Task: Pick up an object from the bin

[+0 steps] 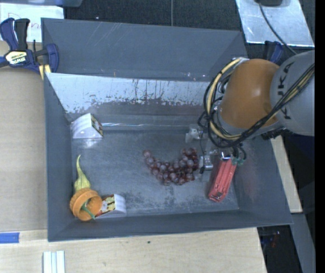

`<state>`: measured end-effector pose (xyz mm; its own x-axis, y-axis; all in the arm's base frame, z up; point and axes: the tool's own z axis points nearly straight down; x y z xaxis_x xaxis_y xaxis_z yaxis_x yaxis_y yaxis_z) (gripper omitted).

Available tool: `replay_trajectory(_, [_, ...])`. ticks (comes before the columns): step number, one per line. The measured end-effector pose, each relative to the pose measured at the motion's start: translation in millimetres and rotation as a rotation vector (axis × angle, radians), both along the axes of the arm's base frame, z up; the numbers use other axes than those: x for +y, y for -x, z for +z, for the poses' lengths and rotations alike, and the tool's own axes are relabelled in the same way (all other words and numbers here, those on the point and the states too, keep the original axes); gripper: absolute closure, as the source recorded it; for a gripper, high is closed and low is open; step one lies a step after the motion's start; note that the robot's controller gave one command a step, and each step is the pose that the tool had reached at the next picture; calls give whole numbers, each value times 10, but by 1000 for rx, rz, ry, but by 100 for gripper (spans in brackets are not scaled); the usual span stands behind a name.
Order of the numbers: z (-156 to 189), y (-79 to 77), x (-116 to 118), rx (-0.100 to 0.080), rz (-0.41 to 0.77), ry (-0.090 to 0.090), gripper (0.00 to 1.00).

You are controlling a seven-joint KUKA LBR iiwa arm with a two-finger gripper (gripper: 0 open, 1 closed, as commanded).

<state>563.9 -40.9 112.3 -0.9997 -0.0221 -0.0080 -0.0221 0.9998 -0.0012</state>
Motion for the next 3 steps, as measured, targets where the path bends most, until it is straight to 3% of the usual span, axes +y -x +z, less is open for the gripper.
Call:
replay_trajectory(1, [161,67,296,-8,-57,2,0])
replay_trajectory(2, [35,35,428,-1,-148,-1,0])
replay_trajectory(3, [-423,90,524,-10,-201,-2,0])
